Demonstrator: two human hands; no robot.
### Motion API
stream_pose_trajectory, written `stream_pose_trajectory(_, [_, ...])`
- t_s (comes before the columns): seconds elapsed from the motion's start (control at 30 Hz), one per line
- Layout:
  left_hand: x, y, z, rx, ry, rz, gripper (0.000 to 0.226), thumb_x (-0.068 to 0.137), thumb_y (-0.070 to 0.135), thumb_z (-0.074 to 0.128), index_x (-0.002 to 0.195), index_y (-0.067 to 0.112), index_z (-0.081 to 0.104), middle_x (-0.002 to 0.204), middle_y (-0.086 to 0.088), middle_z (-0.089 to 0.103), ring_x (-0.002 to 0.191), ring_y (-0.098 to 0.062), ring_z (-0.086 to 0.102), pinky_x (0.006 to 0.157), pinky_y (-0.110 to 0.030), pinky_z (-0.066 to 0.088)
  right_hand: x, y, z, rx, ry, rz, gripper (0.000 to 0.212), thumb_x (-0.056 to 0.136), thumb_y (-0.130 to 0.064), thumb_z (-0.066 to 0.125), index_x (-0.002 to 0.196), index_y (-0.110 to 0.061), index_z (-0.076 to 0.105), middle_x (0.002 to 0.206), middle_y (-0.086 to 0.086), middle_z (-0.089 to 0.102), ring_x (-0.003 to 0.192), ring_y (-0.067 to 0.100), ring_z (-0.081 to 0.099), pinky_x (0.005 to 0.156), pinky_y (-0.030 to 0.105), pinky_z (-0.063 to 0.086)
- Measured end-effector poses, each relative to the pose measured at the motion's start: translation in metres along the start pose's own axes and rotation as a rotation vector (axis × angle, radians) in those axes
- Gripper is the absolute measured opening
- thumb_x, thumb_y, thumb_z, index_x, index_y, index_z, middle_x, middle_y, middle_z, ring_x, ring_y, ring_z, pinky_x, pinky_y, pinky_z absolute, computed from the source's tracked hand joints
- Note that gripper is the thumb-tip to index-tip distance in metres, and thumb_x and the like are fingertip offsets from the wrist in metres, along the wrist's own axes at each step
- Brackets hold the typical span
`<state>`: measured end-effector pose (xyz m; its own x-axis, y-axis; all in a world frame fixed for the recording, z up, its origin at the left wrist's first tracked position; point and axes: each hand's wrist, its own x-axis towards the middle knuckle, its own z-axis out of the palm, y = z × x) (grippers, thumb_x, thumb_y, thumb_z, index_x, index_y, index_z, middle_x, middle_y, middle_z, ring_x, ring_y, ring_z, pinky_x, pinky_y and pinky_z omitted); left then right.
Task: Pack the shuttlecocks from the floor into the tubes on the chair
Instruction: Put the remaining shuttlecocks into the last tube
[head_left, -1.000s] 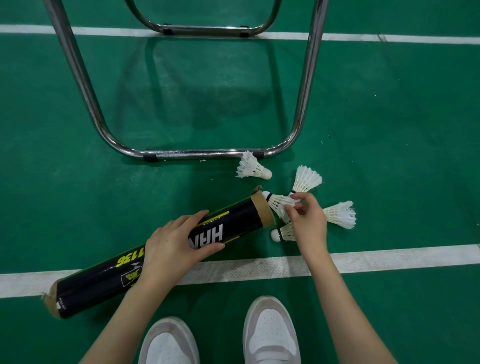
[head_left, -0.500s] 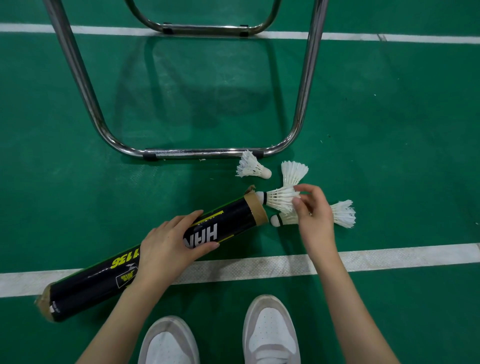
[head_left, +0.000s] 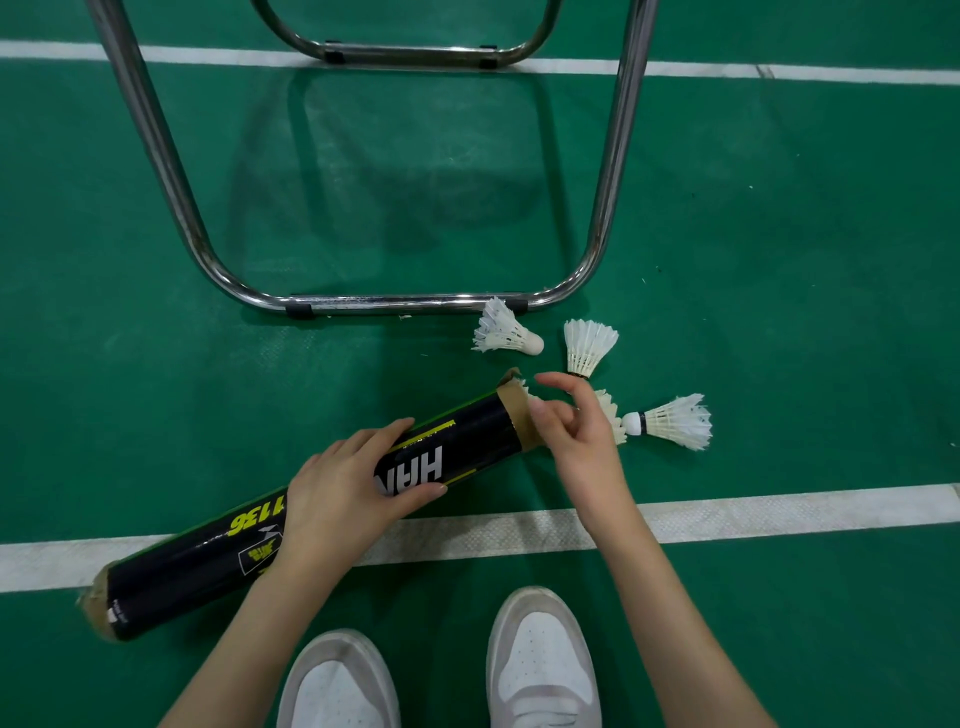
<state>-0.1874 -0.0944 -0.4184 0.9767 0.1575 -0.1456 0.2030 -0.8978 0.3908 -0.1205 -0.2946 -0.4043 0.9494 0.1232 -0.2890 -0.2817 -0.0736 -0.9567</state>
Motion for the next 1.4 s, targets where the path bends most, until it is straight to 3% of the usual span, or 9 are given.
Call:
stream_pose_trajectory(0.17, [0.0,0.002,0.002,-0.009,-0.004,0.009,0.087,0.058,0.083,0.034,0.127,0.034,0.055,0.109,0.01,0.066,0.099,-0.019,0.063,0.071,-0.033,0.047,0.0,0.007,0.008,-0.094,-0.082,0.04,0.05,0.076,-0.017,0.073,0.115,-0.03,0.045,0.077,-0.005,0.07,0.077,0.012,0.064,0.079,0.027,0.05])
stream_pose_trajectory(0.3, [0.001,0.003,0.003,-0.01,-0.007,0.016,0.087,0.058,0.083,0.034,0.127,0.034,0.055,0.11,0.01,0.066,0.1,-0.02,0.063,0.072,-0.034,0.048,0.001,0.006,0.005,-0.101,-0.113,0.043,0.059,0.073,-0.013,0.075,0.113,-0.04,0.043,0.087,-0.002,0.073,0.087,0.015,0.067,0.088,0.035,0.051])
stream_pose_trajectory(0.53, [0.0,0.006,0.004,-0.015,0.015,0.035,0.084,0.06,0.081,0.037,0.124,0.031,0.059,0.107,0.008,0.068,0.096,-0.022,0.065,0.069,-0.033,0.048,0.002,0.005,0.003,-0.12,-0.084,0.041,0.067,0.072,-0.009,0.075,0.124,-0.032,0.039,0.085,0.004,0.068,0.082,0.019,0.063,0.085,0.035,0.05])
stream_pose_trajectory(0.77, [-0.001,0.008,0.007,-0.013,0.01,0.061,0.083,0.061,0.082,0.038,0.123,0.031,0.06,0.106,0.009,0.068,0.093,-0.02,0.066,0.067,-0.033,0.048,-0.001,0.0,-0.01,-0.053,-0.184,0.091,0.06,0.081,-0.006,0.066,0.129,-0.029,0.039,0.084,0.004,0.072,0.082,0.013,0.067,0.084,0.021,0.05])
stream_pose_trajectory(0.9, [-0.001,0.01,0.008,-0.016,0.014,0.067,0.083,0.061,0.081,0.038,0.123,0.03,0.06,0.106,0.008,0.068,0.093,-0.021,0.066,0.067,-0.033,0.049,-0.004,0.0,-0.025,-0.029,-0.022,0.034,0.043,0.082,-0.006,0.065,0.121,-0.018,0.051,0.078,0.003,0.068,0.075,0.006,0.062,0.078,0.016,0.048])
stream_pose_trajectory(1.07, [-0.001,0.009,0.008,-0.012,0.015,0.072,0.085,0.061,0.082,0.037,0.126,0.03,0.058,0.108,0.008,0.067,0.096,-0.02,0.065,0.07,-0.033,0.049,0.0,0.007,-0.051,-0.213,0.206,-0.072,0.03,0.081,-0.011,0.068,0.099,-0.031,0.057,0.085,-0.006,0.068,0.086,0.009,0.062,0.086,0.029,0.047])
stream_pose_trajectory(1.23, [-0.001,0.01,0.009,-0.008,0.01,0.071,0.085,0.061,0.082,0.037,0.125,0.031,0.058,0.108,0.009,0.068,0.096,-0.02,0.065,0.07,-0.032,0.049,0.008,0.02,-0.061,-0.447,0.326,-0.055,0.032,0.081,-0.018,0.068,0.11,-0.023,0.055,0.105,-0.011,0.058,0.102,0.013,0.052,0.089,0.027,0.041])
stream_pose_trajectory(1.4, [-0.003,0.01,0.01,-0.001,0.004,0.078,0.083,0.062,0.082,0.038,0.123,0.03,0.06,0.105,0.008,0.068,0.092,-0.02,0.066,0.068,-0.032,0.05,0.015,0.033,-0.058,-0.448,0.319,0.016,0.038,0.081,-0.013,0.069,0.115,-0.015,0.053,0.112,-0.004,0.057,0.102,0.009,0.051,0.086,0.02,0.037])
